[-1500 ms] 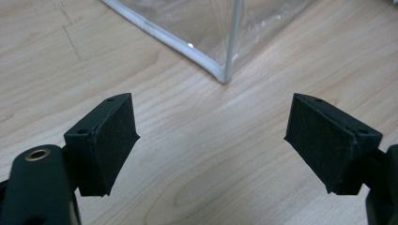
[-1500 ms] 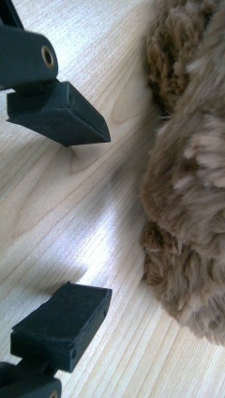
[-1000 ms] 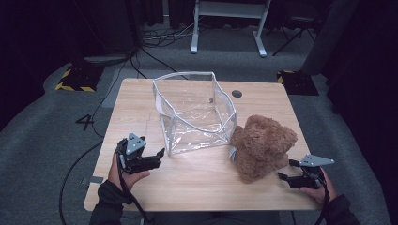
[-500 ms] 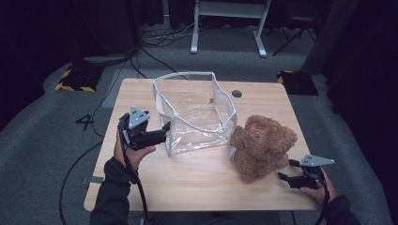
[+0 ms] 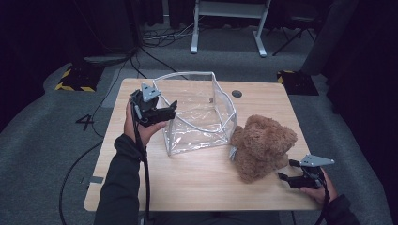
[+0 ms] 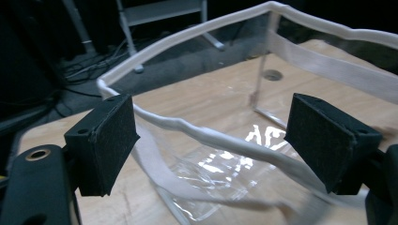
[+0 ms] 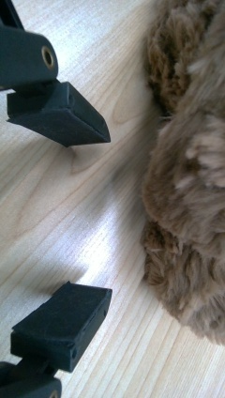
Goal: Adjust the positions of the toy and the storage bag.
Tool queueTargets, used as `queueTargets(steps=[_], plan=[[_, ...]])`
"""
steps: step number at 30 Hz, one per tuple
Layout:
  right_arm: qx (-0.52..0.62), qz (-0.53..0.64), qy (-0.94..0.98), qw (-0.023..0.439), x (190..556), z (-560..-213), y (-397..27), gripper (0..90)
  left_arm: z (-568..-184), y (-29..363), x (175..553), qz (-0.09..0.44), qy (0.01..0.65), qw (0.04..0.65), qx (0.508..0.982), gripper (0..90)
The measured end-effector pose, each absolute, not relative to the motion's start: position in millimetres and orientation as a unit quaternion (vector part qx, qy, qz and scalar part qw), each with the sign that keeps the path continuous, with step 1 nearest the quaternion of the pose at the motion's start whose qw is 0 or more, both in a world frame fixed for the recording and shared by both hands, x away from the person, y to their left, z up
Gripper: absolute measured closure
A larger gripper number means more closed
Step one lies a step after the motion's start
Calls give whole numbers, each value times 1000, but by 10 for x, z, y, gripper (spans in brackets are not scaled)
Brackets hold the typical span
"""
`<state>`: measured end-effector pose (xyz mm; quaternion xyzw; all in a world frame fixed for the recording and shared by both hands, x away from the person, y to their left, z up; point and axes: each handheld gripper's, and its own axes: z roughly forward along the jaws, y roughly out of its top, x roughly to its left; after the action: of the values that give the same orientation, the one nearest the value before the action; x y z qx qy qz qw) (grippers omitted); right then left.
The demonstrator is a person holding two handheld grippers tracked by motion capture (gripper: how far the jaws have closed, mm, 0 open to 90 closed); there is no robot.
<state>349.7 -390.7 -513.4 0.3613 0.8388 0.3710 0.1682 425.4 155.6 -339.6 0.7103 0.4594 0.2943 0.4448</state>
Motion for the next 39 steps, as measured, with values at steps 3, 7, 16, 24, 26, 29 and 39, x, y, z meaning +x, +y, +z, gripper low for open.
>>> queueTargets(steps=[3,7,16,24,26,29,39], plan=[[355,375,840,164,3481,-5118,-3937,244,-3453,1578,4408,284,475,433,712,178],[355,409,824,164,3443,-4993,-3988,242,-3503,1559,4522,289,485,419,711,178],[312,466,804,200,3305,-4486,-3754,196,-3573,1501,4685,285,498,393,719,165],[281,472,816,183,3456,-4400,-3351,181,-3643,1531,4803,243,516,401,716,149],[274,468,821,178,3487,-4397,-3287,167,-3650,1541,4849,227,521,406,716,133],[267,467,824,179,3534,-4378,-3198,154,-3651,1553,4889,206,516,406,726,128],[231,434,853,175,3627,-4426,-2919,120,-3697,1524,4944,154,505,425,735,205]])
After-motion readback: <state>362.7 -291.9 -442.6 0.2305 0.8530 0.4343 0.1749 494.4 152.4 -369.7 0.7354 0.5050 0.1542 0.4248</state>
